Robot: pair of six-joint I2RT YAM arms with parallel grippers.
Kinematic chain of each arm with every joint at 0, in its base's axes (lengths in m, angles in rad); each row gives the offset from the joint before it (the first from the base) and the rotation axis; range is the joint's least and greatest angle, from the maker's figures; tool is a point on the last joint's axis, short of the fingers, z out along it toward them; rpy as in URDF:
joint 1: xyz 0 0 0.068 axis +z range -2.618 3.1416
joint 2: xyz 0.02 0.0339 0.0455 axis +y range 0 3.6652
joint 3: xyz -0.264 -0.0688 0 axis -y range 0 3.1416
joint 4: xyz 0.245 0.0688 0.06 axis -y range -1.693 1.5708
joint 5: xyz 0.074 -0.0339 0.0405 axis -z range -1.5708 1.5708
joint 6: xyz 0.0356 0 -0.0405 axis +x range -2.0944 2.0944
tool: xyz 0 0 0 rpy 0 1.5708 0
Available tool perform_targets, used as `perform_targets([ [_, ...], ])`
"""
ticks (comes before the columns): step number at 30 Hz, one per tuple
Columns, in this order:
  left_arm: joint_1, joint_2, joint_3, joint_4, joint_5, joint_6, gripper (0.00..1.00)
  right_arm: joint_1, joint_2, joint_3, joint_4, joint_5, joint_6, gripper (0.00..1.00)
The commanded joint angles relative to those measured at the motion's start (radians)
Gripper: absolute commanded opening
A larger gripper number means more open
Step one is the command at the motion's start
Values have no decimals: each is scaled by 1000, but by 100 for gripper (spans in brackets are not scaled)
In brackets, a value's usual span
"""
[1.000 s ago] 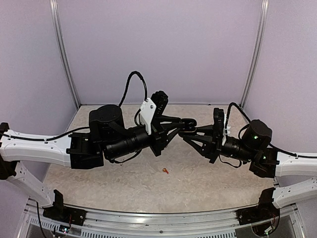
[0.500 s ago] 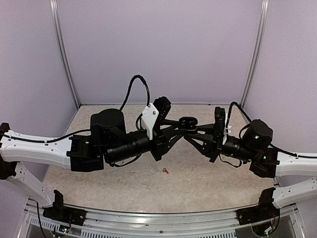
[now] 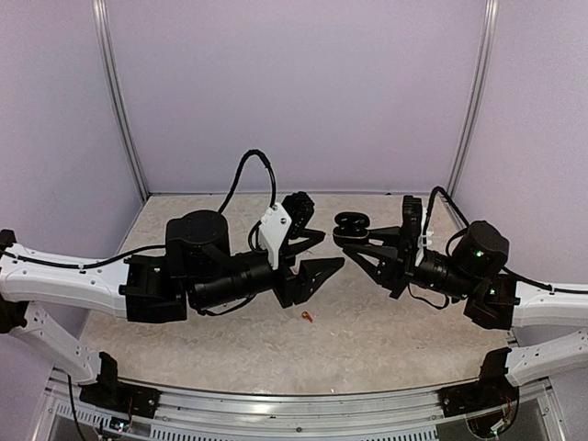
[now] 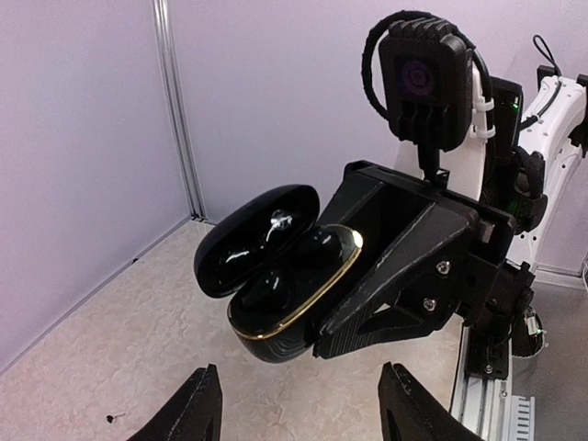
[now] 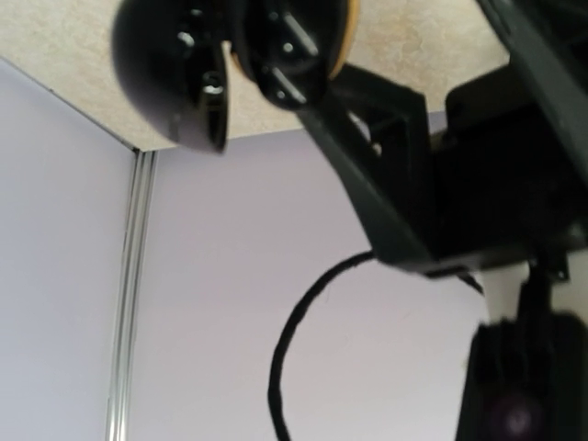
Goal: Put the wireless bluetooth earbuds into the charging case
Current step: Close the charging case with the earbuds.
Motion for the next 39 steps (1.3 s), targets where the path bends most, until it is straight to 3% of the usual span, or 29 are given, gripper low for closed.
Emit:
perform_targets([
  [1, -5, -53, -28, -13, -16, -8, 61, 3, -26, 6, 40, 11, -13, 0],
  [5, -6, -96, -57, -12, -29, -23, 69, 3, -35, 2, 23, -1, -25, 0],
  [10, -3, -170, -121, 21, -30, -41, 98, 3, -48, 8, 3, -65, -42, 0],
  [14, 4, -235, -169, 49, -22, -56, 99, 3, -48, 18, -17, -145, -43, 0],
  [18, 5, -260, -161, 9, 87, -24, 99, 3, -44, 30, -26, -224, -43, 0],
  [27, 5, -212, -136, 13, 208, -2, 99, 2, 7, 79, -37, -366, -20, 0],
  [39, 1, -143, -97, 51, 316, -9, 96, 6, 50, 102, -39, -425, 3, 0],
])
